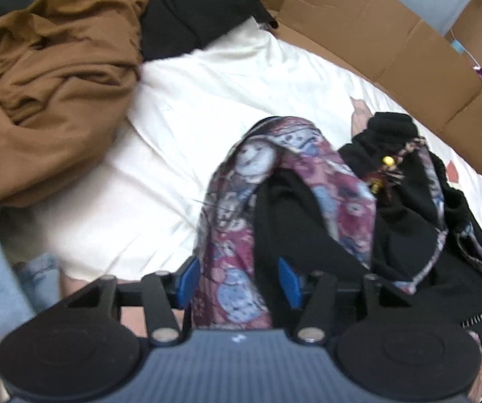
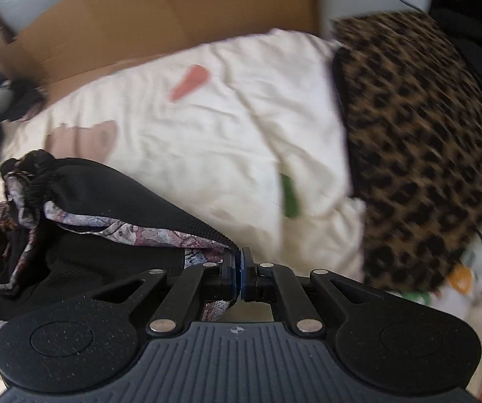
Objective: Fold clothes
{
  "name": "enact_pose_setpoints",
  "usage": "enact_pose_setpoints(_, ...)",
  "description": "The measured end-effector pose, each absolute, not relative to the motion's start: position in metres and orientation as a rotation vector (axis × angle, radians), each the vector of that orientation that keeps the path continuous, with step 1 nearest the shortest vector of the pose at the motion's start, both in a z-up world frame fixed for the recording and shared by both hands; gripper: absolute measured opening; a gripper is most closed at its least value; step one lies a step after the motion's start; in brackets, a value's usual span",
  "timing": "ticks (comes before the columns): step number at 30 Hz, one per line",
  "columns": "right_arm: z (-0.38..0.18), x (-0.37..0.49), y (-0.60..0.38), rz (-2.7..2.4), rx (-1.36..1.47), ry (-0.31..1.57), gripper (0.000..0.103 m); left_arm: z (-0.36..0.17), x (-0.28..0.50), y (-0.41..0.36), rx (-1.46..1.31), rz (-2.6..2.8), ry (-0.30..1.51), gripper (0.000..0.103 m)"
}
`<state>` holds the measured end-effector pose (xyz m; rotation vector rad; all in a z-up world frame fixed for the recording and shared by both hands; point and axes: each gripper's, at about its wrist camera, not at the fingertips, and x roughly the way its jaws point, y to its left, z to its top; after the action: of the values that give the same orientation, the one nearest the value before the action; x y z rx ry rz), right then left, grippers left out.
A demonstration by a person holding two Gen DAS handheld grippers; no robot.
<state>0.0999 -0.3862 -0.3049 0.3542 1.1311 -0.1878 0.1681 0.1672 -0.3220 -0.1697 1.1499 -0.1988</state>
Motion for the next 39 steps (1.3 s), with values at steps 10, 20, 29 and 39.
enact_pose_setpoints(10,-0.33,0.089,-0.4,-0.243,0.358,1.179,0.001,-0.345,0.192,0.152,-0.12,-0.189,1.153,0.067)
enact_pose_setpoints(20,-0.306,0.087,-0.394,-0.136,0.35,1.132,0.038,-0.363,0.206,0.133,-0.135,-0.252,1.183,0.052)
enact_pose_setpoints(29,-0.286,0.099,-0.366,0.025,0.306,1.032,0.046,-0.352,0.195,0.133,-0.148,-0.295,1.175,0.007)
enact_pose_setpoints(39,-0.283,0.113,-0.329,0.155,0.253,0.999,0.047,-0.324,0.164,0.172,-0.129,-0.255,1.206,0.007)
